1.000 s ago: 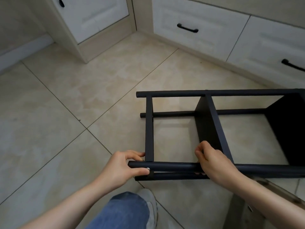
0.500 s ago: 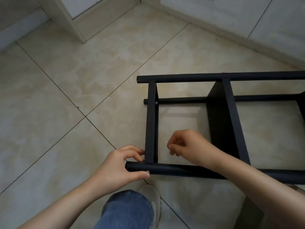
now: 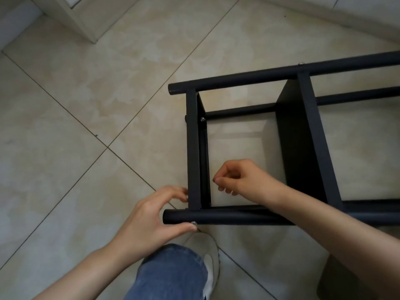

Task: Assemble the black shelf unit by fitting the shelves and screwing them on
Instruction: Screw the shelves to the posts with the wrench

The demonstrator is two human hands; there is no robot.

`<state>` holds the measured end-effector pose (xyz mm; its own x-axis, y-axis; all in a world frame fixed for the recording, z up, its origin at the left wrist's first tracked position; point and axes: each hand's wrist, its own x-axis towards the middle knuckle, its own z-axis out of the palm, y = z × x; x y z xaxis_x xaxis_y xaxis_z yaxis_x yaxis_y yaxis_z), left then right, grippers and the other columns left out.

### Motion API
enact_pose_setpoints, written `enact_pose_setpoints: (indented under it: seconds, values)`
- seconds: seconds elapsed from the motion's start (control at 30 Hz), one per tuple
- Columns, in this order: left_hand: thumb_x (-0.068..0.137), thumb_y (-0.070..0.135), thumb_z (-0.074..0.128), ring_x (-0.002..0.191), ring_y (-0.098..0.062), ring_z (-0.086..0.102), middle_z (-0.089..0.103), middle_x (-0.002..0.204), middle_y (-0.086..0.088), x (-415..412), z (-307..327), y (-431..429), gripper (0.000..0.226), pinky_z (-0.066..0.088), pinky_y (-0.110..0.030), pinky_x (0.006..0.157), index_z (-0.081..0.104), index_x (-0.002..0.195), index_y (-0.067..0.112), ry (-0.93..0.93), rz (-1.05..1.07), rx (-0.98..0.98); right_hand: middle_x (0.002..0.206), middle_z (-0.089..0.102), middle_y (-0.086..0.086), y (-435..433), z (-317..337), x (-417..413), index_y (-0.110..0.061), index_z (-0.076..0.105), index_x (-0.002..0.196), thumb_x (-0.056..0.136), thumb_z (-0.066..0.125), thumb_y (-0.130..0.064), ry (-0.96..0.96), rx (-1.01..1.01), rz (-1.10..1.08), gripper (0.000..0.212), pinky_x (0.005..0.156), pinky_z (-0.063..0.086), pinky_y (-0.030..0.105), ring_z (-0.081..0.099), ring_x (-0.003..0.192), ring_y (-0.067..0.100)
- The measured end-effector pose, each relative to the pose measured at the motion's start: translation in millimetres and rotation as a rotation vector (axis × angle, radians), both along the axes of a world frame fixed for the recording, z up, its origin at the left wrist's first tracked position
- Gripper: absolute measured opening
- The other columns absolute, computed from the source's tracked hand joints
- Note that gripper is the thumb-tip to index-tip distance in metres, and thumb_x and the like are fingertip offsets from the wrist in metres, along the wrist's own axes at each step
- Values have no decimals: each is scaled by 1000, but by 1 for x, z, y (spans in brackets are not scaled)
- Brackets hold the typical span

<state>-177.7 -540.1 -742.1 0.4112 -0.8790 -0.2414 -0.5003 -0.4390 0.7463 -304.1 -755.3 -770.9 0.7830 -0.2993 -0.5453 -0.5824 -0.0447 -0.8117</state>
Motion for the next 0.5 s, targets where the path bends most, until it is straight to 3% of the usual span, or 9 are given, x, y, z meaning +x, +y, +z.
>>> enact_pose_setpoints:
  seconds: [0.1, 0.2, 0.37, 0.5]
  values:
    - [73, 61, 76, 136, -5, 48, 48, 147, 19, 5, 0, 1, 66, 37, -21, 111, 49, 129, 38, -126, -83, -51, 82, 73, -1, -1, -3, 0, -17, 72, 93, 92, 67, -17, 21, -6, 40, 5, 60, 51, 13, 62, 66, 0]
    - [84, 62, 67, 151, -15, 29, 31, 163, 7, 15, -1, -7, 81, 27, -30, 120, 37, 152, 28, -348, -328, -78, 78, 73, -3, 0, -4, 1, -16, 73, 91, 90, 69, -13, 22, 37, 88, 5, 60, 50, 14, 60, 62, -3]
    - [87, 72, 56, 157, -21, 6, 13, 170, 4, 32, -2, -21, 86, 12, -40, 124, 31, 157, 30, -510, -532, -14, 85, 76, -1, -1, -3, 1, -24, 73, 87, 87, 73, -14, 5, 73, 158, 9, 64, 52, 15, 65, 72, 1]
    - [83, 65, 66, 157, -21, 12, 20, 168, 1, 31, -11, -22, 80, 24, -46, 123, 41, 150, 29, -368, -481, -90, 86, 77, 1, 0, -2, 1, -21, 75, 87, 86, 75, -15, -15, 131, 201, 6, 64, 51, 15, 65, 70, -1]
